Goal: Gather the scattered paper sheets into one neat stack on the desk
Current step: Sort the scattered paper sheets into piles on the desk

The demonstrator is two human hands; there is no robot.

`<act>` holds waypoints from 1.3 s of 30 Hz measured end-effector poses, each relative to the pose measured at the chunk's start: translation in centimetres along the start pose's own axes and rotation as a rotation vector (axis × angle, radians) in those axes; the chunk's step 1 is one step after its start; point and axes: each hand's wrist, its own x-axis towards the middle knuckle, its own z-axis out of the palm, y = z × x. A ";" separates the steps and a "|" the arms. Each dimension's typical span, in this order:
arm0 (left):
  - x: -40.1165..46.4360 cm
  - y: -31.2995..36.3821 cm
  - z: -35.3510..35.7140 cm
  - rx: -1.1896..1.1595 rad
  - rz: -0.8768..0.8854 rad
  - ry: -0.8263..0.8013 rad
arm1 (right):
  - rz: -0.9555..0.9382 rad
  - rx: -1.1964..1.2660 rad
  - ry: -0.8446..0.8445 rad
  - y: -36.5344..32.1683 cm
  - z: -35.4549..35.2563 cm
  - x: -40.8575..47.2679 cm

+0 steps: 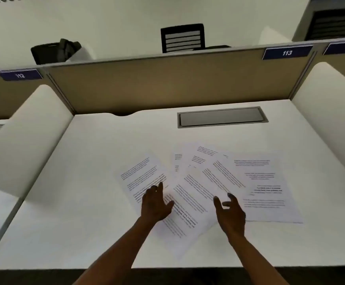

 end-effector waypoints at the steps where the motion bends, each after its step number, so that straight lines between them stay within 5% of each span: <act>1: -0.1 0.2 0.5 0.007 -0.020 -0.025 | 0.095 0.076 -0.011 0.8 0.0 0.7; 4: -0.8 0.1 2.1 0.004 -0.058 -0.026 | 0.273 0.183 -0.086 3.1 0.0 2.0; 18: 0.5 1.0 2.6 -0.017 -0.221 -0.062 | 0.108 0.016 -0.201 4.2 1.0 5.3; 23: 1.1 1.2 1.2 -0.220 -0.291 -0.053 | 0.095 0.023 -0.198 4.8 1.1 5.5; 33: -2.0 7.8 -5.6 -0.704 0.116 -0.186 | 0.237 0.372 -0.235 3.4 -1.2 3.1; 39: -3.7 11.2 -8.2 -1.039 0.264 -0.386 | 0.379 0.847 -0.596 3.1 -2.7 2.4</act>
